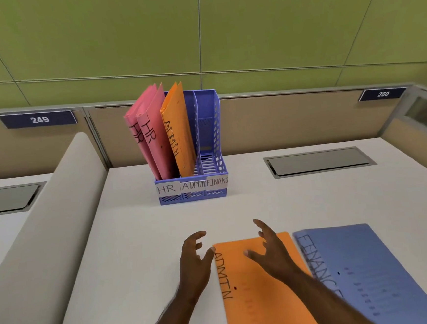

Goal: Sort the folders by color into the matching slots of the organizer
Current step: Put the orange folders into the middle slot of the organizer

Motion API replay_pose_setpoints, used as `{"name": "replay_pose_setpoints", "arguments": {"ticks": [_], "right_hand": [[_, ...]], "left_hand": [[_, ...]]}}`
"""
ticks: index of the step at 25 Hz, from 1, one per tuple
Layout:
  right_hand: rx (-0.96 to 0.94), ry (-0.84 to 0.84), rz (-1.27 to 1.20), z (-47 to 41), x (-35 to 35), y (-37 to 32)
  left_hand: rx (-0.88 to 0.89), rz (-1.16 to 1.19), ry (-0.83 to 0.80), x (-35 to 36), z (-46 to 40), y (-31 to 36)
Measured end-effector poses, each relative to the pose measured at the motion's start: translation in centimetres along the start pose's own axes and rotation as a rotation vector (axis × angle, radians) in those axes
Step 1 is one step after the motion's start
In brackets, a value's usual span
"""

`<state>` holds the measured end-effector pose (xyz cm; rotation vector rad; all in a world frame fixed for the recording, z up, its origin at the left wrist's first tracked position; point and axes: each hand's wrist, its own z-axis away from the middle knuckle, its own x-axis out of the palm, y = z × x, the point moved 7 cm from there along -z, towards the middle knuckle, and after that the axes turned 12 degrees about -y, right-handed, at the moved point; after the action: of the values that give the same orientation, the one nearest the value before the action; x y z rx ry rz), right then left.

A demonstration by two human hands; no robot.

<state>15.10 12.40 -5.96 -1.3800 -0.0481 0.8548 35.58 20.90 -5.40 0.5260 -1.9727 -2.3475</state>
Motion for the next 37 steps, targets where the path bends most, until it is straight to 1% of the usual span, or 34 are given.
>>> {"name": "replay_pose_setpoints", "arguments": {"ticks": [3,6,12,16,19,21,23,26,27,29,31,34,37], "right_hand": [[0.035,0.015,0.099,2.8,-1.2,2.4],[0.085,-0.003,0.215,5.0,-1.9,4.6],[0.151,-0.148,0.338,8.6,-1.5,8.8],[0.172,-0.233,0.434,10.6,-1.2,10.6],[0.17,-0.239,0.509,11.5,-1.2,11.1],[0.154,-0.234,0.51,11.9,-1.3,11.4],[0.135,-0.231,0.485,12.1,-1.4,11.4],[0.114,-0.238,0.484,12.4,-1.3,11.3],[0.113,-0.241,0.492,12.5,-1.3,11.3],[0.111,-0.254,0.506,12.5,-1.2,11.4],[0.108,-0.284,0.518,12.4,-1.2,11.5],[0.088,-0.324,0.474,12.4,-1.2,11.4],[0.031,-0.278,0.369,12.0,-1.9,9.6]], "left_hand": [[-0.02,-0.04,-0.056,1.7,2.7,-0.7],[-0.032,-0.096,-0.069,3.0,4.9,-1.5],[-0.18,-0.126,-0.072,6.4,9.1,-4.0],[-0.278,-0.186,0.0,8.4,10.9,-4.8],[-0.342,-0.175,0.044,9.6,12.0,-4.7],[-0.375,-0.177,0.068,10.2,12.4,-4.7],[-0.4,-0.109,0.103,10.3,12.5,-4.4],[-0.481,0.105,0.209,9.3,12.7,-4.5],[-0.499,0.171,0.216,9.1,12.7,-4.7],[-0.477,0.229,0.149,9.1,12.3,-4.6],[-0.435,0.215,0.085,9.3,12.3,-4.0],[-0.401,0.286,0.06,9.5,12.9,-3.4],[-0.324,0.408,0.042,9.2,13.5,-2.8]]}}
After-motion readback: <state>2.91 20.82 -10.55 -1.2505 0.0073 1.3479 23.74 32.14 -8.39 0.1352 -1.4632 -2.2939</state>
